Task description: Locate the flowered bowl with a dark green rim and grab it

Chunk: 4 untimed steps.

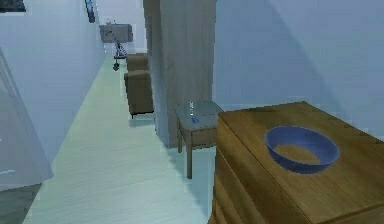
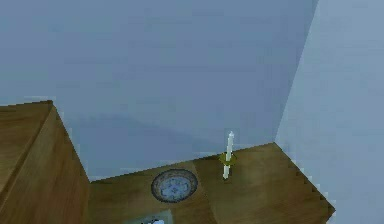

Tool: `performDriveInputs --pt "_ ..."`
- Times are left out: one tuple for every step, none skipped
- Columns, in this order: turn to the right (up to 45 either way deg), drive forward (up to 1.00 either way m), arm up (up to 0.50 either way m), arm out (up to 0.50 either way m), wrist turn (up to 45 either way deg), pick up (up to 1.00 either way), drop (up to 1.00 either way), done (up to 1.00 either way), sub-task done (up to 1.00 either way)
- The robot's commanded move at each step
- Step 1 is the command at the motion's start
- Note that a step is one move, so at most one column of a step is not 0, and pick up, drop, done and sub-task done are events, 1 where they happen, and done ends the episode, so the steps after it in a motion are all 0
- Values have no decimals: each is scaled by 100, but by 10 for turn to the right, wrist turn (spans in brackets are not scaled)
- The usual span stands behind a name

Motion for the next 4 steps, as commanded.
performDriveInputs --pt "0 0 0 22 0 0 0 0 0" --pt "0 0 0 0 450 0 0 0 0" --pt "0 0 0 0 450 0 0 0 0" --pt "0 0 0 0 450 0 0 0 0"
